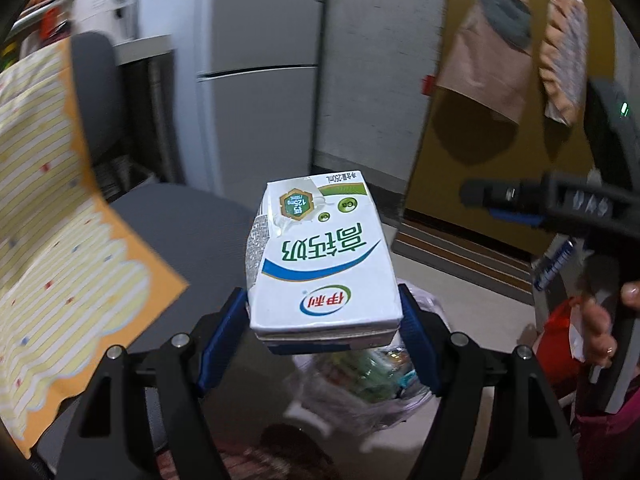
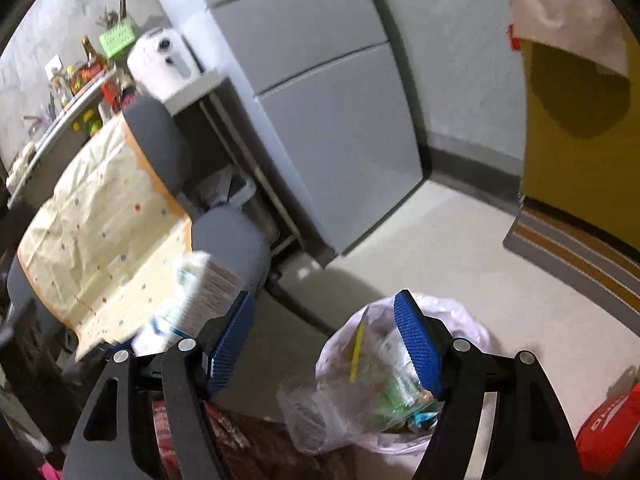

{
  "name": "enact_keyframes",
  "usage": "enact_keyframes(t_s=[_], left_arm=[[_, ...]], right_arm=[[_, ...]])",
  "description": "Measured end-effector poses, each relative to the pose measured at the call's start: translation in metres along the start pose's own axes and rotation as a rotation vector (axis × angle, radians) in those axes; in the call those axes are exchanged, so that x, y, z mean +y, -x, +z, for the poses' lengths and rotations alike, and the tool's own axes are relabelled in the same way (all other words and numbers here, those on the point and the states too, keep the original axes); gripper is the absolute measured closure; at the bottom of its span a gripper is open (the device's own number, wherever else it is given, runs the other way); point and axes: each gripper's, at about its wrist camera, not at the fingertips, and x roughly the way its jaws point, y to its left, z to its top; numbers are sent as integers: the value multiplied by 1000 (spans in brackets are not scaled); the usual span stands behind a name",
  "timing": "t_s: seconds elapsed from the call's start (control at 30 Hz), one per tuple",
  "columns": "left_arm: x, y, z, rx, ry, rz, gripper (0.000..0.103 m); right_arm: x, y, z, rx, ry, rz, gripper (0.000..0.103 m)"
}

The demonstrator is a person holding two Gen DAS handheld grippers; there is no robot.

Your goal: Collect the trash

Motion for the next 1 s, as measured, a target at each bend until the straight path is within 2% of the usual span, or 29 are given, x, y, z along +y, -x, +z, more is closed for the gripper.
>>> enact_keyframes(t_s=[0.2, 0.27, 0.33, 0.43, 0.73, 0.87, 0.93, 1.0], left_arm=[[-36, -23, 12, -6, -63, -52, 30], [-45, -30, 15, -6, -95, -53, 6], [-48, -38, 14, 0, -116, -1, 6], [-38, -41, 9, 31, -93, 49, 6], [21, 11, -5, 19, 49, 192, 6], [39, 37, -13, 30, 104, 247, 6], [48, 50, -20, 66, 138, 321, 6], [56, 61, -28, 86, 179, 360, 6]], right_arm=[[-21, 28, 10, -95, -29, -3, 30], [-28, 30, 11, -101, -34, -9, 30], [-30, 29, 9, -95, -36, -17, 30], [-27, 22, 4, -64, -32, -13, 29], [18, 12, -7, 11, 62, 24, 29], [48, 9, -17, 68, 155, 25, 23], [68, 8, -25, 83, 230, 11, 20], [90, 7, -34, 98, 316, -4, 19]])
